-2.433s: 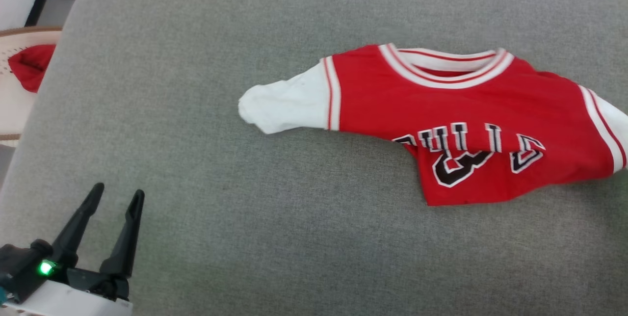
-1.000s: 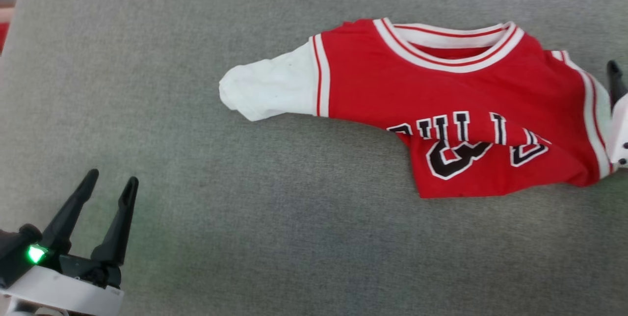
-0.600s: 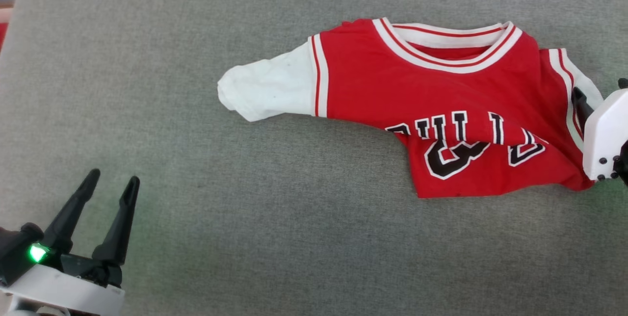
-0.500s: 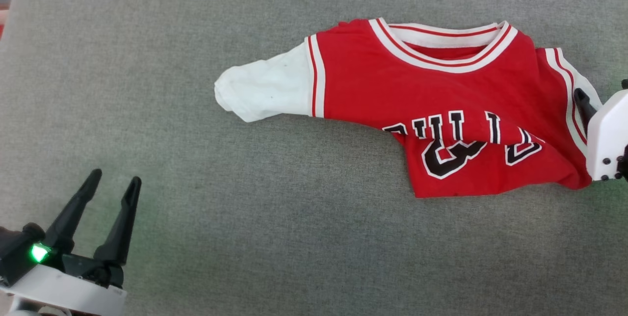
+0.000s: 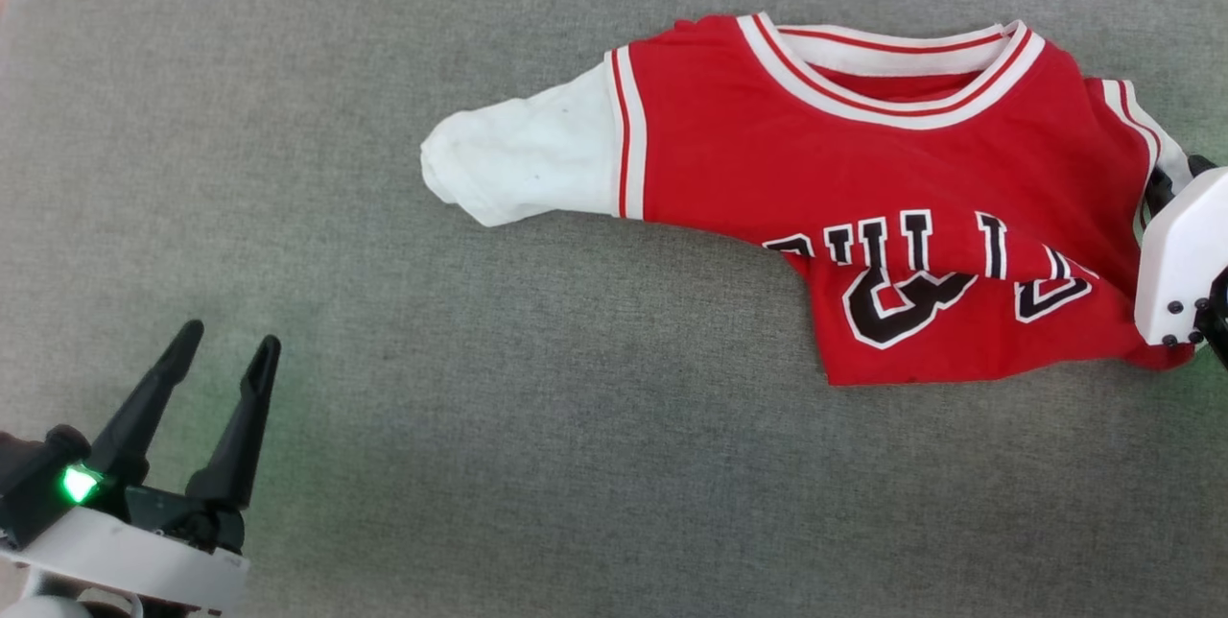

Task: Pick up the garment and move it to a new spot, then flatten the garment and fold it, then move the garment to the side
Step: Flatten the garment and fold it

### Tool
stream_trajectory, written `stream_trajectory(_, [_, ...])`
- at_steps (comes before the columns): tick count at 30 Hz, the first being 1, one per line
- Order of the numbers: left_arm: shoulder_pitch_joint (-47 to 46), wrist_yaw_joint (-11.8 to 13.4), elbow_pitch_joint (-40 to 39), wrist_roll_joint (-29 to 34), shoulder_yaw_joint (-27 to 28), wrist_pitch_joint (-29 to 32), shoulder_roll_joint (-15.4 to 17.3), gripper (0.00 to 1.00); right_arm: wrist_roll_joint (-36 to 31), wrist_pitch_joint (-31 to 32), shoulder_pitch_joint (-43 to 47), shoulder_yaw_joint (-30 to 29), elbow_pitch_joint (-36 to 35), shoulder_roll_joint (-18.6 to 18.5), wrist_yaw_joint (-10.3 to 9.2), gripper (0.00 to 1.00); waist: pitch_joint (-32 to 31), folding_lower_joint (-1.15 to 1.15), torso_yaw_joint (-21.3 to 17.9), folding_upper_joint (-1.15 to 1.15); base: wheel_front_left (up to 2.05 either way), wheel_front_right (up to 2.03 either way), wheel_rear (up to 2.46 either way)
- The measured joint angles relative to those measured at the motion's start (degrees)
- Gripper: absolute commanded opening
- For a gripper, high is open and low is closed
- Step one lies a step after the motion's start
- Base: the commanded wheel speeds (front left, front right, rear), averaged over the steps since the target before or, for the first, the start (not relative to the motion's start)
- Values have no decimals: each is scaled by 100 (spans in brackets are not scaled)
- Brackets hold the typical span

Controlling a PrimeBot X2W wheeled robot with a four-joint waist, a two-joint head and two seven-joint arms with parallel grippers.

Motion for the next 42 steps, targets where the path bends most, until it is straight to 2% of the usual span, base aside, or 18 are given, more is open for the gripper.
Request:
stream_trajectory(1, [-10,0,1,-10,-1,0,0,100,-8,0,-12,-10,2,21,0,32,13,0,6,0,0,0,0])
stream_trajectory(2, [-12,0,8,-11,-1,0,1,100,-11,0,-37,-19,8,42,0,13,26,0,11,0,0,0,0])
stream_trajectory(3, [-16,0,12,-12,-3,0,1,100,-33,-4,-58,-22,14,57,0,0,33,0,16,0,0,0,0])
stream_trajectory(11, [-27,0,46,-12,16,0,1,100,-100,-248,-68,-87,-36,137,0,0,32,0,-22,0,0,0,0])
stream_trajectory(14, [-26,0,46,-12,26,0,-4,100,-281,-458,-51,-177,-268,26,0,0,7,0,-52,0,0,0,0])
stream_trajectory(21, [-12,0,27,-12,98,0,-13,100,-811,-722,219,-793,-946,-68,0,0,-29,0,-134,0,0,0,0])
stream_trajectory(25, [-10,0,-7,-12,98,0,-10,100,-1191,-854,397,-960,-922,-121,0,0,-7,0,-165,0,0,0,0])
stream_trajectory(29, [-23,0,-26,-13,78,0,13,100,-1449,-1218,365,-1053,-642,133,0,0,24,0,-171,0,0,0,0])
stream_trajectory(30, [-27,0,-30,-13,63,0,21,100,-1546,-1325,342,-1068,-575,199,0,14,27,0,-165,0,0,0,0])
stream_trajectory(31, [-27,0,-29,-13,49,0,26,100,-1628,-1452,302,-1088,-531,271,0,40,26,0,-158,0,0,0,0])
stream_trajectory(32, [-27,-1,-29,-13,57,0,30,100,-1715,-1591,247,-1092,-510,325,0,79,22,0,-153,0,0,0,0])
stream_trajectory(33, [-28,0,-22,-13,76,0,35,100,-1819,-1728,210,-1057,-502,342,0,100,14,0,-149,0,0,0,0])
stream_trajectory(37, [-15,-1,18,-10,158,0,46,100,-1848,-2201,153,-951,-427,506,0,100,-61,0,-157,0,0,0,0])
stream_trajectory(42, [56,0,-1,64,272,0,124,100,-1578,-2575,377,-682,-543,681,0,100,-214,0,-233,0,0,0,0])
